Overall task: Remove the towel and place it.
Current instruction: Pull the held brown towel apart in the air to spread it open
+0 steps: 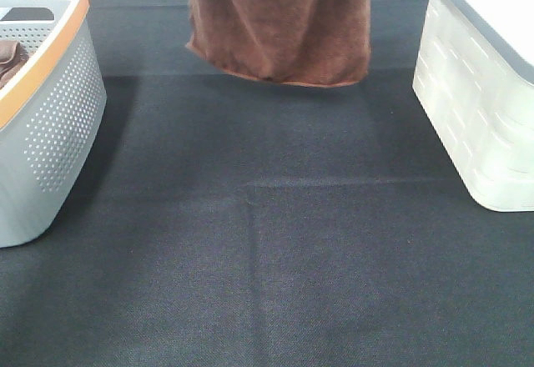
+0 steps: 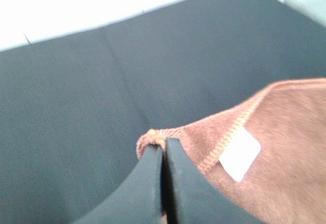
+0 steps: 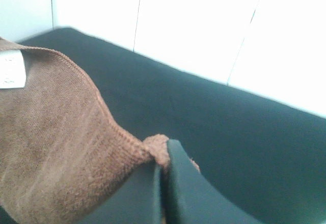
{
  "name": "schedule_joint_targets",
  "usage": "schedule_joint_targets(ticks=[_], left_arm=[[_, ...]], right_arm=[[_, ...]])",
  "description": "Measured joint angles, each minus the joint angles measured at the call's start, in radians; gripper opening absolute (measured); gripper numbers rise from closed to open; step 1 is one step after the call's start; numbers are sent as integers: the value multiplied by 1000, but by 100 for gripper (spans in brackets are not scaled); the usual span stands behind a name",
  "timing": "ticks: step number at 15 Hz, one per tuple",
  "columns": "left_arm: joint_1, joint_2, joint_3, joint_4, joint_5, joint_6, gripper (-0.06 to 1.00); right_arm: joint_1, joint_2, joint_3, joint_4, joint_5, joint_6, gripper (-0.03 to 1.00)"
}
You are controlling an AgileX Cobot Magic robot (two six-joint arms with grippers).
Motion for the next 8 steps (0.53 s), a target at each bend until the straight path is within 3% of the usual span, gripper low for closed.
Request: schedule_joint_targets(ticks=[5,7,8], left_arm=[[44,124,0,7,-238,0,0],[44,185,-1,7,-259,0,0],[44,214,-1,6,-207,0,0]], right_arm=[[-34,174,-1,20,-329,-109,0],[-51,245,-10,64,-335,-155,0],[-59,271,-10,84,-286,-159,0]])
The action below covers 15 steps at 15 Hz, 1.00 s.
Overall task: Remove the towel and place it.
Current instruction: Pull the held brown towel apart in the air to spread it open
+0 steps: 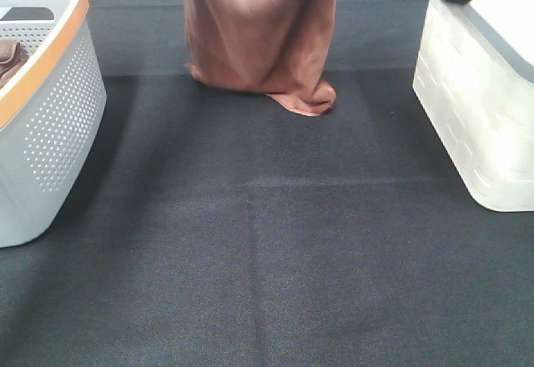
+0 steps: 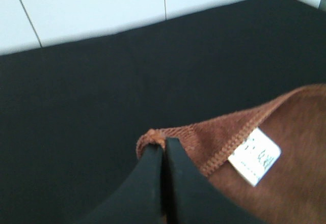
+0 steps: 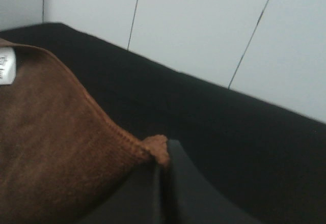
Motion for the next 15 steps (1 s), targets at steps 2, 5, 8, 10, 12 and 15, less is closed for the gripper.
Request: schedule_joint_targets(ticks=[2,5,8,10,12,15], left_arm=[[0,18,0,-4,104,0,0],[0,10,-1,-30,438,0,0],[-1,-14,-2,-90,678,0,0],[-5,-29,-4,-135,812,0,0],[-6,-35,-4,-162,966,0,0],[-5,-38,9,-156,999,0,0]], right_arm=[[-6,11,0,7,73,2,0],[-6,7,0,13,318,54,0],[-2,-42,0,44,518,80,0],[3,-83,0,132,650,59,0],[3,-96,-1,307,817,-89,0],[-2,-96,-3,490,978,-234,0]])
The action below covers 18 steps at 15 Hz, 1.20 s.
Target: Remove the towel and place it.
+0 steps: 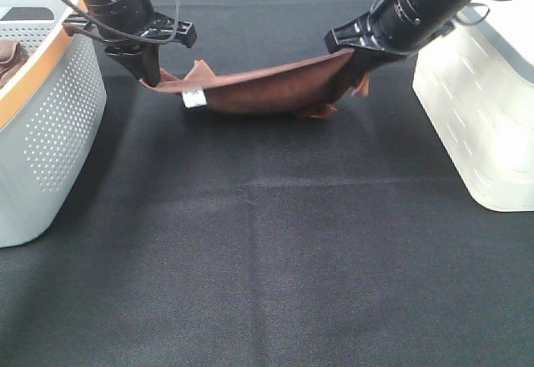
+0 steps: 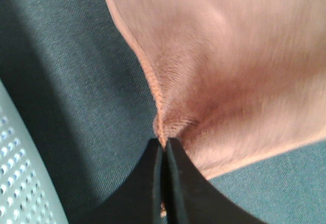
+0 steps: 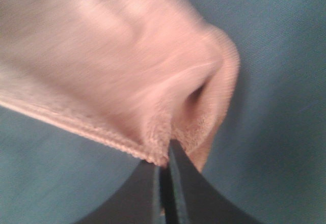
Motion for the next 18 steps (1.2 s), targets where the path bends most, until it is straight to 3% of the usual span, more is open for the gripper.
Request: schedule_joint_targets(ticks=[3,4,7,10,15,18], left_arm=[[-20,-50,186,-18,0,0,0],[-20,-50,186,-18,0,0,0],[-96,-133,371,-7,7,0,0],[-124,-188,469,3,6,0,0],[-139,-222,605,-13,-8,-22,0],[-141,-222,681,-37,-19,-35,0]], right_arm=[[0,0,0,13,196,-2,0],[0,0,0,13,196,-2,0],[0,0,0,13,413,-1,0],[0,0,0,12,526,31,0],[0,-1,107,41,526,57,0],[3,-2,197,72,469,57,0]])
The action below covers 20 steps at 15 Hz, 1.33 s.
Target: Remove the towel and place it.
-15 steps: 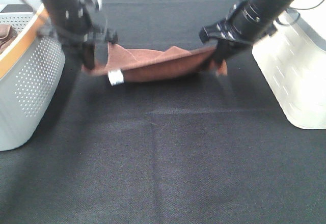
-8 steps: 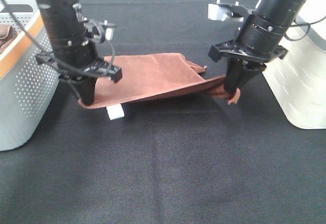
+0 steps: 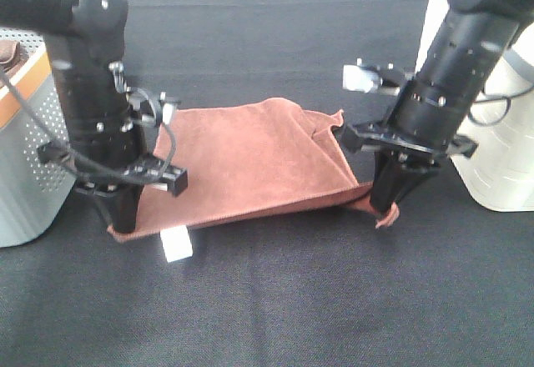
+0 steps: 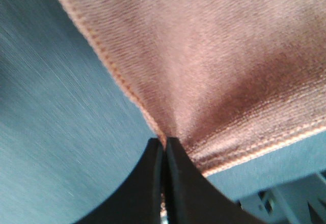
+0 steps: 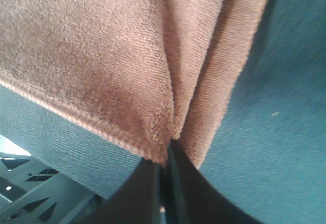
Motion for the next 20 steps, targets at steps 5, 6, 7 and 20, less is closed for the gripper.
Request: schedule_joint_targets(ticks=[5,6,7,20], left_arm=[[-1,-1,66,6,-3,-14,0],[-1,-1,69,13,-3,-14,0],[-1,-1,70,22,0,-14,0],[0,-62,71,38,15,39,81]], right_arm=[[0,0,59,0,-32,0,9],[0,0,61,-3,-33,0,11],[0,0,61,-6,-34,1,17],[-5,-50,61,-10,30,5,74]])
